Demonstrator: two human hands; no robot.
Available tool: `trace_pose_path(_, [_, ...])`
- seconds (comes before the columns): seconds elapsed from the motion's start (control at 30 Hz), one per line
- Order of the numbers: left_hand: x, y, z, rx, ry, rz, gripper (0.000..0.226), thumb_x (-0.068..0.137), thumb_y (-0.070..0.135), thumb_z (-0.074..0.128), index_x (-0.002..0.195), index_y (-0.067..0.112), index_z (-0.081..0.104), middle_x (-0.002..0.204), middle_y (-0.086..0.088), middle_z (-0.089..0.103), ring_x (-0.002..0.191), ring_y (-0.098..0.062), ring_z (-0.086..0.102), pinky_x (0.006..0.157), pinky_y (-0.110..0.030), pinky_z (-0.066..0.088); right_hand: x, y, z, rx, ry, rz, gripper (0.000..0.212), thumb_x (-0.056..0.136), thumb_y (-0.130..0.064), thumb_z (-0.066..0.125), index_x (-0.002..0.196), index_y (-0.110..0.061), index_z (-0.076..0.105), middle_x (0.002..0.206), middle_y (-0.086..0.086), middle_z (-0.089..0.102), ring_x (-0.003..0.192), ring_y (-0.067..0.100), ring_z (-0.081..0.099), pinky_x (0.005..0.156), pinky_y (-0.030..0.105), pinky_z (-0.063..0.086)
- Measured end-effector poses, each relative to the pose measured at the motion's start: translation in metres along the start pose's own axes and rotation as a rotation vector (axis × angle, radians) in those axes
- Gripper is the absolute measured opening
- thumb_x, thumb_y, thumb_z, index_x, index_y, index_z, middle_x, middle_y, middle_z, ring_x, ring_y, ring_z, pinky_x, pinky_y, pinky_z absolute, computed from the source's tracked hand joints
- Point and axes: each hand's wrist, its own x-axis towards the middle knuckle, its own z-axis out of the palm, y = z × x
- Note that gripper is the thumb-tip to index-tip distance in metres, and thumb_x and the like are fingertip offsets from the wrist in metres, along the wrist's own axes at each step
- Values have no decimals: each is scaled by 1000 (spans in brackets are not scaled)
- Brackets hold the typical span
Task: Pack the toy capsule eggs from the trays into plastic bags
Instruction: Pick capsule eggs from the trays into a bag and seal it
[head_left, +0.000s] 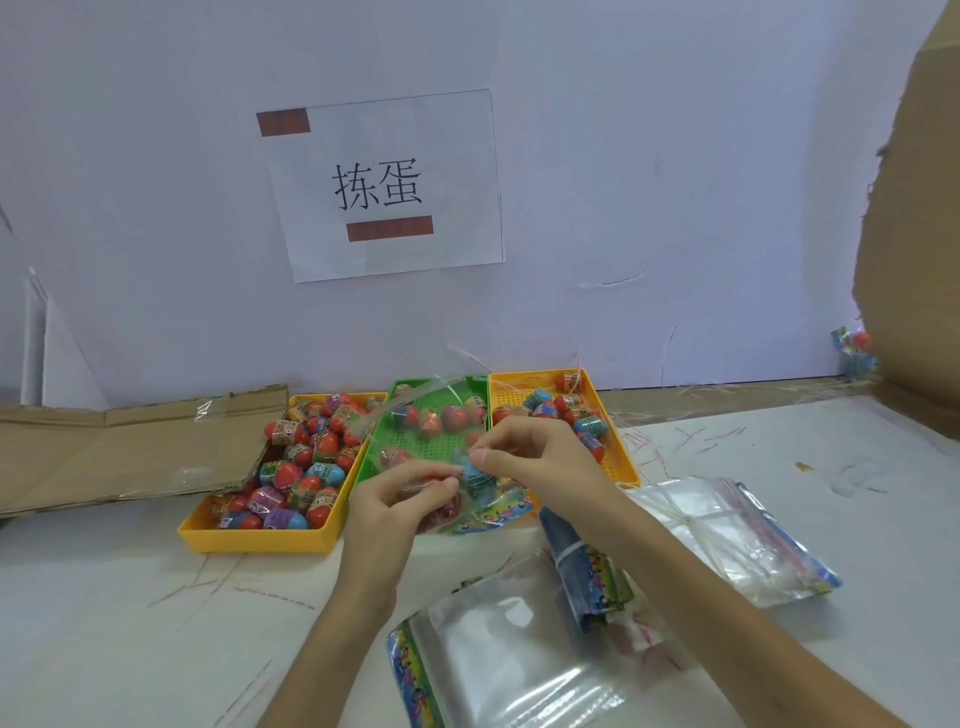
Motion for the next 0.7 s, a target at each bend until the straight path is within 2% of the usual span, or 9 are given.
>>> trace_pose_path(0.1, [-1, -1, 3, 25, -31, 27, 16, 92, 13, 71, 93, 23, 82, 88, 2, 78, 81, -13, 72, 70, -20, 57, 1, -1, -2, 28, 38, 16, 18, 89, -21, 76, 72, -25, 75, 74, -9, 71, 75, 7, 68, 67, 19, 55])
trace_pose_path(0.2, [-1, -1, 5, -29, -9, -14, 19, 98, 26, 61, 104, 18, 77, 98, -2, 79, 87, -19, 74, 70, -24, 60, 1, 1, -4, 9, 81, 27, 25, 89, -22, 76, 64, -29, 76, 71, -9, 72, 72, 2, 67, 64, 14, 52])
trace_pose_path(0.3, [1, 1, 1, -124, 22, -55, 26, 102, 26, 54, 106, 14, 76, 103, -10, 79, 91, -26, 76, 67, -27, 60, 0, 1, -4, -26, 124, 14, 17, 90, -26, 76, 73, -29, 79, 73, -5, 74, 68, 2, 67, 63, 13, 50])
trace_pose_path(0.47, [2, 0, 0, -151, 87, -36, 26, 103, 27, 52, 111, 21, 76, 100, -5, 79, 89, -21, 77, 63, -24, 60, 1, 3, -3, -46, 138, -5, 13, 93, -29, 72, 83, -32, 81, 73, -3, 76, 67, 10, 69, 70, 30, 59])
trace_pose_path(0.53, [3, 0, 1, -161, 103, -57, 27, 103, 31, 53, 112, 22, 76, 101, -2, 79, 91, -18, 76, 64, -25, 59, 1, 3, -3, -48, 120, -8, 15, 93, -26, 72, 82, -30, 81, 73, -4, 76, 65, 9, 69, 65, 25, 58])
trace_pose_path(0.63, [3, 2, -1, -236, 57, -112, 40, 92, 49, 55, 108, 19, 75, 106, -1, 78, 88, -16, 76, 65, -27, 58, 1, 3, -5, -49, 90, -13, 14, 93, -23, 72, 84, -24, 82, 72, -5, 76, 63, 7, 68, 61, 16, 52])
trace_pose_path(0.7, [3, 3, -2, -275, 37, -131, 44, 84, 53, 56, 106, 20, 76, 110, -4, 77, 92, -22, 76, 73, -37, 60, 1, 2, -6, -72, 27, -16, 15, 94, -24, 70, 85, -25, 82, 75, -7, 76, 65, 7, 70, 62, 15, 51])
